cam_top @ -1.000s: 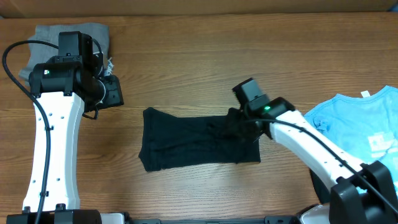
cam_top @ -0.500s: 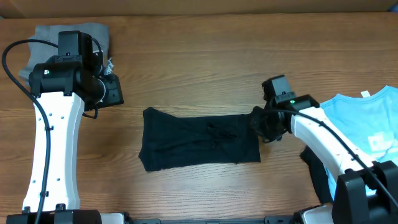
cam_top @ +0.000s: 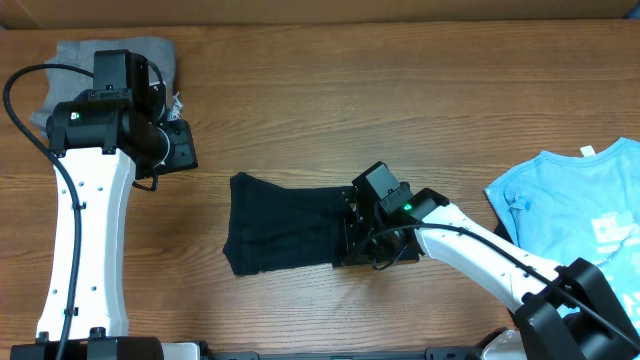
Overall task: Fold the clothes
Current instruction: 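Fold the right end leftward over the strip's middle with the right gripper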
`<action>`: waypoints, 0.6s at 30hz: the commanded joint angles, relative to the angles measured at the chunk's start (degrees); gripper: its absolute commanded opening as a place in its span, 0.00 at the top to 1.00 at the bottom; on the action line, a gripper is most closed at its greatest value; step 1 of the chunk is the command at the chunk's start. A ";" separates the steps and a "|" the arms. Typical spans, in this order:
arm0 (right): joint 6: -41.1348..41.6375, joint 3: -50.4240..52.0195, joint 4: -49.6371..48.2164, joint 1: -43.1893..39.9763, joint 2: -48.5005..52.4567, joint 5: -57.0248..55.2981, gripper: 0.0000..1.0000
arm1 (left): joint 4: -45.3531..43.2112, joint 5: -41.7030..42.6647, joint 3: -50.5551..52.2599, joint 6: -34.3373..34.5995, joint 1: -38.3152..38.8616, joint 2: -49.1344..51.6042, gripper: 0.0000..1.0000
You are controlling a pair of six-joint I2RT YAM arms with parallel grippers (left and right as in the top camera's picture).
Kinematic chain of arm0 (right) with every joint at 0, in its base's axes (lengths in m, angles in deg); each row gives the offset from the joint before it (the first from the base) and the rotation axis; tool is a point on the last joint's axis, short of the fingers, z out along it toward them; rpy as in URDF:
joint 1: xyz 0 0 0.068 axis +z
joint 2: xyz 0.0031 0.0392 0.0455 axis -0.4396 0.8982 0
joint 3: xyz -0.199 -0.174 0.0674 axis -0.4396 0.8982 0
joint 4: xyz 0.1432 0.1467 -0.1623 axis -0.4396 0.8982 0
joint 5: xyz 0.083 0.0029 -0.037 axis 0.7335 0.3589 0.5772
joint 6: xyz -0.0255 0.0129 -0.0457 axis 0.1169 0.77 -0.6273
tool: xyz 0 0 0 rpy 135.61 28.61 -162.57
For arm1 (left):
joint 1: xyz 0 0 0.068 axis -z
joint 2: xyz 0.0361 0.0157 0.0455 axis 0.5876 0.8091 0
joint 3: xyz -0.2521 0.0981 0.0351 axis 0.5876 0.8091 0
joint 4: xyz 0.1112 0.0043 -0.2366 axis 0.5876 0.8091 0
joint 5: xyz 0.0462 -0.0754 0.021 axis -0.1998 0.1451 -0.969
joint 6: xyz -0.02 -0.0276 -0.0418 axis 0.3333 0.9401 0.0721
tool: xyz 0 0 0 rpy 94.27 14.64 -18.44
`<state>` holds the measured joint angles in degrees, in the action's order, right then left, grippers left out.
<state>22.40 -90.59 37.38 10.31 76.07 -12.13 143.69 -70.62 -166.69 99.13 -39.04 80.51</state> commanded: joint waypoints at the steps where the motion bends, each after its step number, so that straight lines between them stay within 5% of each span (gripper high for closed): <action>1: -2.56 -5.22 3.28 -2.86 -2.16 -5.62 0.89 | 0.42 0.59 -0.70 -1.36 -0.15 -0.42 0.50; 10: 0.85 -8.48 8.90 -12.55 -3.10 -10.64 0.92 | 0.20 0.55 -0.70 -1.36 -0.15 -0.39 0.48; 18: 8.46 -8.37 10.73 -12.28 7.93 -12.15 0.94 | 0.07 0.55 -0.70 -1.36 -0.15 -0.39 0.47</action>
<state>27.47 -98.27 49.67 -2.42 79.00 -25.24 143.89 -70.64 -166.69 99.11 -39.04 80.51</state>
